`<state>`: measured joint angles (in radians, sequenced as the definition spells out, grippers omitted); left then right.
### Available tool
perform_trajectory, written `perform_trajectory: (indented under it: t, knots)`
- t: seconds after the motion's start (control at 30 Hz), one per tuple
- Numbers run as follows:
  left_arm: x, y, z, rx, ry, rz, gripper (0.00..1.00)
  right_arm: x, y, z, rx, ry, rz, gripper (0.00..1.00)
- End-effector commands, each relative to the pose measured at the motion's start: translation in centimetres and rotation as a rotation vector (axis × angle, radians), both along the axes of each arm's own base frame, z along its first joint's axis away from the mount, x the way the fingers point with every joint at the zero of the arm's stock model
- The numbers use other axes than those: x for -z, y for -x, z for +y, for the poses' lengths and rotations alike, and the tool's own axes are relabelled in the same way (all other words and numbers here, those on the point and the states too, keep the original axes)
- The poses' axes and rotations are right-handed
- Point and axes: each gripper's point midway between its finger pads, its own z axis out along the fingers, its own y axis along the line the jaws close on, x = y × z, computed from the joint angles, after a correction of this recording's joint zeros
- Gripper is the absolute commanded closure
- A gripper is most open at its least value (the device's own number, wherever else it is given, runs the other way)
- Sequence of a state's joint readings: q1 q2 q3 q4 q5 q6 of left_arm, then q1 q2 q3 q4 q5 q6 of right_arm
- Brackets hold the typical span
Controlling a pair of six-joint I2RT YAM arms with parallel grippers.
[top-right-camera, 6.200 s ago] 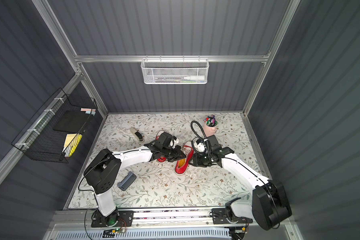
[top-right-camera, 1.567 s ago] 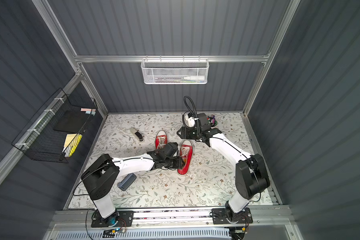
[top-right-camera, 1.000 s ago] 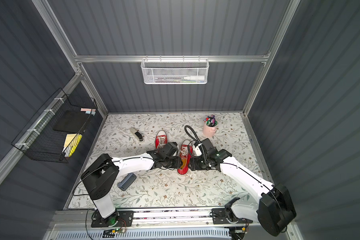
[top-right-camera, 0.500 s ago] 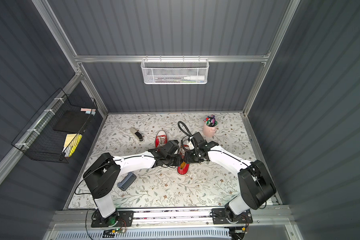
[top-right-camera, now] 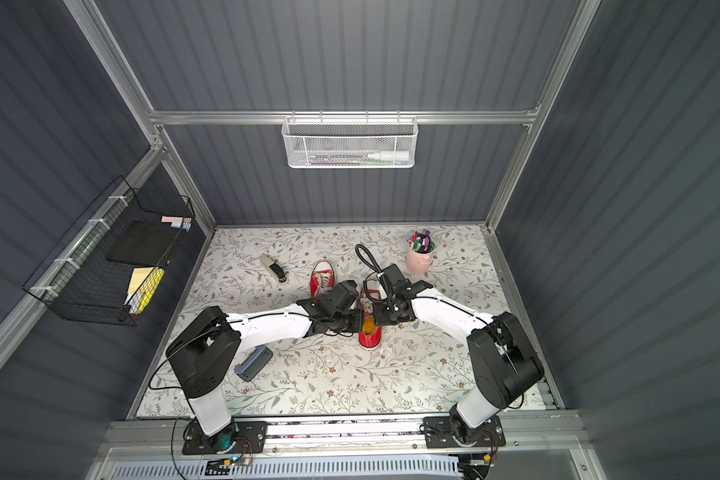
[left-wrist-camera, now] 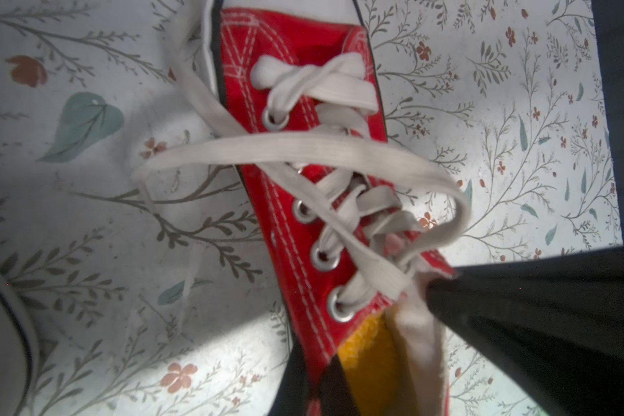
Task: Remove the insole from the shoe
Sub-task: Untie the shoelace on the shoe.
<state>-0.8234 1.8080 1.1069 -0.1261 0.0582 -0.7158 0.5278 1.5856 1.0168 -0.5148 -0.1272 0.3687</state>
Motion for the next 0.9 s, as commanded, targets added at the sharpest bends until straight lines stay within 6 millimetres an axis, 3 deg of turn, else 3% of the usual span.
perform_trajectory:
  t: [0.0, 0.23, 0.4, 0.5, 0.53, 0.67, 0.77, 0.87]
  knots:
    - [-0.4, -0.1, 1.9, -0.079, -0.012, -0.007, 0.95, -0.3, -1.1, -3.5, 0.061, 0.098, -0.045, 1.0]
    - [0.2, 0.2, 3.4, -0.147, 0.038, 0.019, 0.99, 0.3, -0.7, -5.8, 0.097, 0.139, -0.026, 1.0]
    - [1.3, 0.6, 3.0, -0.13, 0.053, 0.046, 0.99, 0.3, -1.0, -5.2, 0.101, 0.11, -0.017, 1.0]
    - [1.2, 0.7, 1.4, -0.094, 0.101, 0.044, 0.99, -0.1, -1.0, -3.5, 0.099, 0.017, 0.014, 1.0]
    - [1.0, 0.7, 0.8, -0.087, 0.119, 0.037, 0.99, -0.5, -0.9, -2.6, 0.105, -0.033, 0.028, 0.97]
    - [0.1, 0.6, -0.8, -0.083, 0.184, 0.009, 0.98, -3.7, -0.4, -0.2, 0.215, -0.246, 0.064, 0.59]
    - [-0.5, 0.6, -1.5, -0.097, 0.218, -0.009, 0.97, -7.6, -0.6, 0.3, 0.377, -0.413, 0.031, 0.47]
    - [-1.0, 0.6, -2.1, -0.115, 0.246, -0.028, 0.96, -9.9, -0.1, 0.6, 0.527, -0.565, 0.033, 0.39]
